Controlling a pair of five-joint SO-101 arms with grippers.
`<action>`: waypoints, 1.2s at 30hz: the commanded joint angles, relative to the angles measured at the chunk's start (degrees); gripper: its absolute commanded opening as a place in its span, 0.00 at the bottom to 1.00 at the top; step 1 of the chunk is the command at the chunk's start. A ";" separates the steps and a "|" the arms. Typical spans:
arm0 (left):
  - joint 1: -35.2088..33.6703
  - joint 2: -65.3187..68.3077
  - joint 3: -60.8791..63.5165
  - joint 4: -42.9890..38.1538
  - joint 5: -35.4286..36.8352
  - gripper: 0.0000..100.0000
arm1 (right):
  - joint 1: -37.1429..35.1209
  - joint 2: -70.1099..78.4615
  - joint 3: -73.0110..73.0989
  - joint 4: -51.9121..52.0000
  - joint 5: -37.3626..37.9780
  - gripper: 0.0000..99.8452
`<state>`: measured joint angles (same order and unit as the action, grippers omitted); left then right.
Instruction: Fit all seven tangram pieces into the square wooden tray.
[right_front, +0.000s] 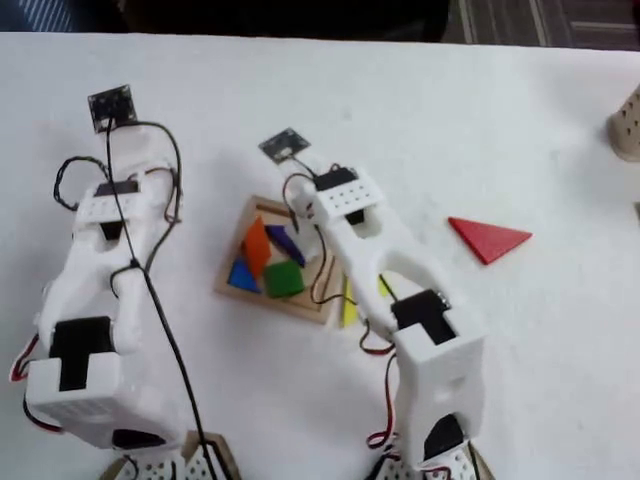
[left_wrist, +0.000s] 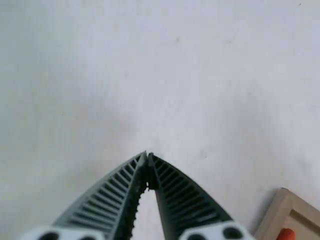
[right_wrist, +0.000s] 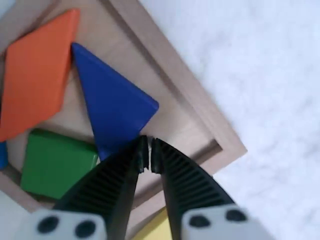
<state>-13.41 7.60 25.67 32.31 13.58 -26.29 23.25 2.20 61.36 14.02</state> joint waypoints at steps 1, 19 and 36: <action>0.31 -0.13 -2.81 -1.41 0.09 0.02 | 1.19 -7.16 -1.93 0.22 -0.70 0.02; 0.40 -0.04 -2.64 -1.49 0.09 0.02 | -1.45 -3.82 5.89 -14.37 -1.58 0.02; 0.31 -0.04 -2.64 -1.49 0.09 0.02 | 3.65 -8.75 3.69 -4.09 3.25 0.02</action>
<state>-13.41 8.04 25.67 32.31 13.58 -22.68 19.21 7.47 55.82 17.10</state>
